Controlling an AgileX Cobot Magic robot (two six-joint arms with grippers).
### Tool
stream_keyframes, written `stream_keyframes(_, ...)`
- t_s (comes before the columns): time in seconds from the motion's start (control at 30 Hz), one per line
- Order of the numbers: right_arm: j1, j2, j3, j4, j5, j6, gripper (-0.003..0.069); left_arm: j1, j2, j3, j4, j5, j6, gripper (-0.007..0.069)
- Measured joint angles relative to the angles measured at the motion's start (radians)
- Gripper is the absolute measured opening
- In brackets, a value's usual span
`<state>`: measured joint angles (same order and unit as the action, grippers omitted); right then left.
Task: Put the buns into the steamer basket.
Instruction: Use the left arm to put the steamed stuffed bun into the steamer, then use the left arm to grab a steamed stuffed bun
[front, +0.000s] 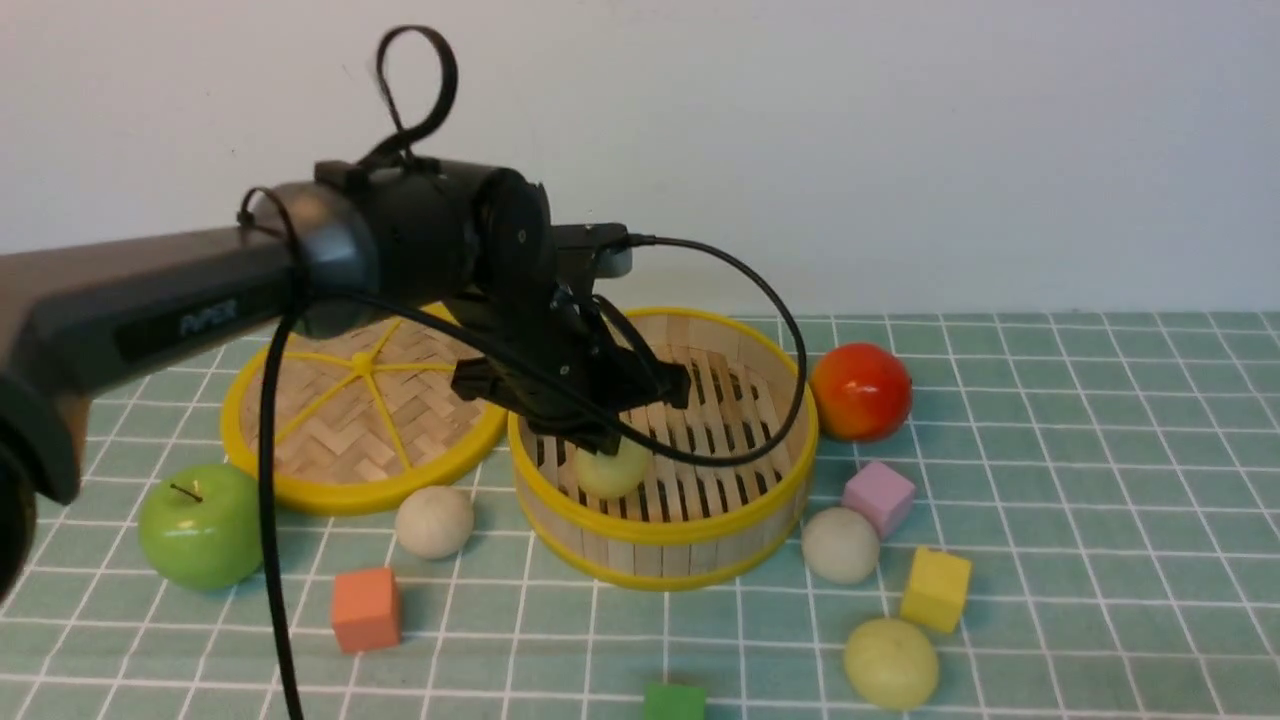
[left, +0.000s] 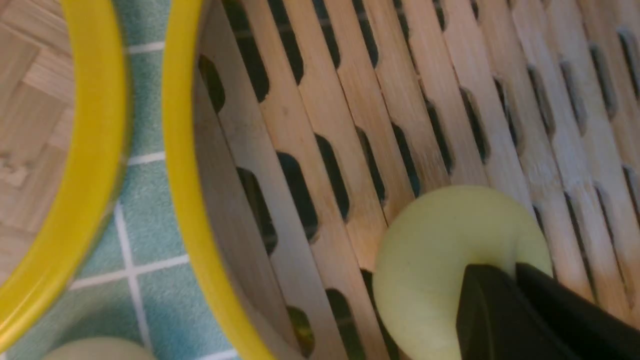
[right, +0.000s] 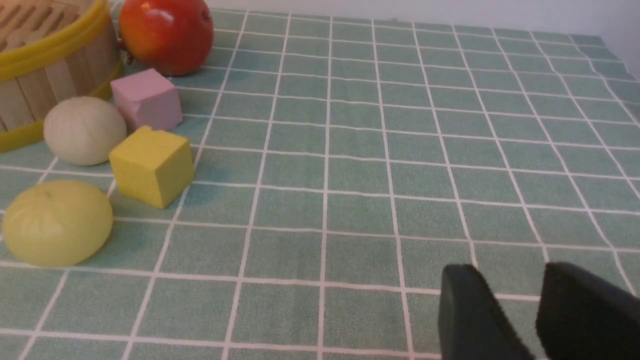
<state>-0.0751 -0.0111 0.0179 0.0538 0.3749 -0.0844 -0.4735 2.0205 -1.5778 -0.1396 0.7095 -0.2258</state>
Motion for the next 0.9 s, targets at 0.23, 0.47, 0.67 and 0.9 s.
stream_keyframes(0.23, 0.0, 0.0, 0.0, -0.002, 0.0, 0.0, 0.024, 0.0, 0.006, -0.021, -0.014, 0.002, 0.0, 0.0118)
stream_keyframes(0.47, 0.0, 0.0, 0.0, -0.002, 0.0, 0.0, 0.024, 0.0, -0.023, -0.048, -0.017, 0.076, 0.0, 0.0269)
stream_keyframes(0.67, 0.0, 0.0, 0.0, -0.002, 0.0, 0.0, 0.024, 0.0, -0.156, -0.049, 0.092, 0.171, -0.001, 0.0281)
stream_keyframes(0.9, 0.0, 0.0, 0.0, -0.002, 0.0, 0.0, 0.024, 0.036, -0.274, 0.01, 0.261, 0.251, -0.107, 0.0239)
